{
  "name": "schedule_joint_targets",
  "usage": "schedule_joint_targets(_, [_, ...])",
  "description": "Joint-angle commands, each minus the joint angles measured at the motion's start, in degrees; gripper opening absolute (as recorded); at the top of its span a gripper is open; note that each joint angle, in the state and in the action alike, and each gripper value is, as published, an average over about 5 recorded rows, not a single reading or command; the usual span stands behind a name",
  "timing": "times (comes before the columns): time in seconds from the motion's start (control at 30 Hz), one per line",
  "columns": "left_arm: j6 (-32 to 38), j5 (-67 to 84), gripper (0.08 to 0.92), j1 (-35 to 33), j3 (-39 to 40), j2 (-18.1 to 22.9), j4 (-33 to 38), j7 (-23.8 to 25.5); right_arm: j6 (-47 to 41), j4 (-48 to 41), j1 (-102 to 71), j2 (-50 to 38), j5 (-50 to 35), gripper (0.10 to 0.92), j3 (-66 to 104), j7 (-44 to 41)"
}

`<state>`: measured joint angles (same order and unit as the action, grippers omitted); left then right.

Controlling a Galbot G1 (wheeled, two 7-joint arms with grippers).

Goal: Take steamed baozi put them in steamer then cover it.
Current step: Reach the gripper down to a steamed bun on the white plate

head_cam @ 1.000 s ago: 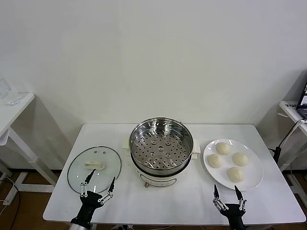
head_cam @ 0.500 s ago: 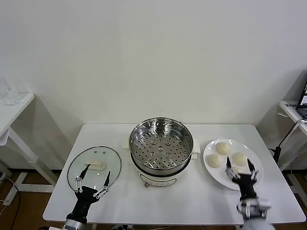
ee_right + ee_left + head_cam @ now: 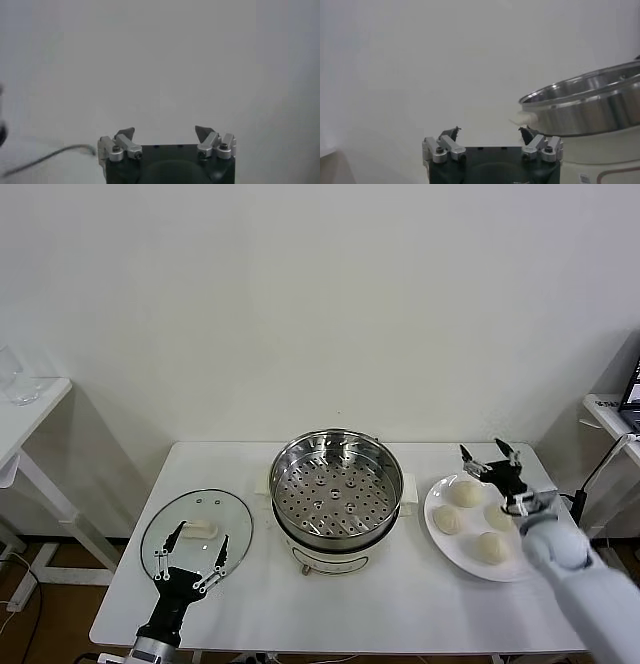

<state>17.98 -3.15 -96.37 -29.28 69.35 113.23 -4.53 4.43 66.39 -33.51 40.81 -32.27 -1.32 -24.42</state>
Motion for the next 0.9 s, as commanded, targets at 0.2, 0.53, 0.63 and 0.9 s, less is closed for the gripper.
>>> schedule_joint_targets(0.2, [0.1, 0.2, 0.823, -0.4, -0.6, 0.6, 0.3, -0.1, 2.3, -26.0, 35.1, 1.0, 31.9, 0.823, -26.2, -48.0])
schedule_joint_targets(0.53, [0.3, 0.3, 0.823, -0.6, -0.6, 0.7, 0.2, -0.1, 5.8, -29.6, 37.7, 7.6, 43.8, 0.823, -30.1, -45.9])
schedule_joint_targets(0.63, [0.5, 0.3, 0.823, -0.7, -0.7, 0.8, 0.3, -0.1, 6.3, -30.8, 37.6, 9.2, 46.1, 0.823, -30.0, -46.1])
schedule_joint_targets(0.9, [1.0, 0.2, 0.823, -1.1, -0.9, 1.1, 0.0, -0.1, 7.6, -35.4, 36.4, 13.1, 50.4, 0.823, -28.0, -44.1])
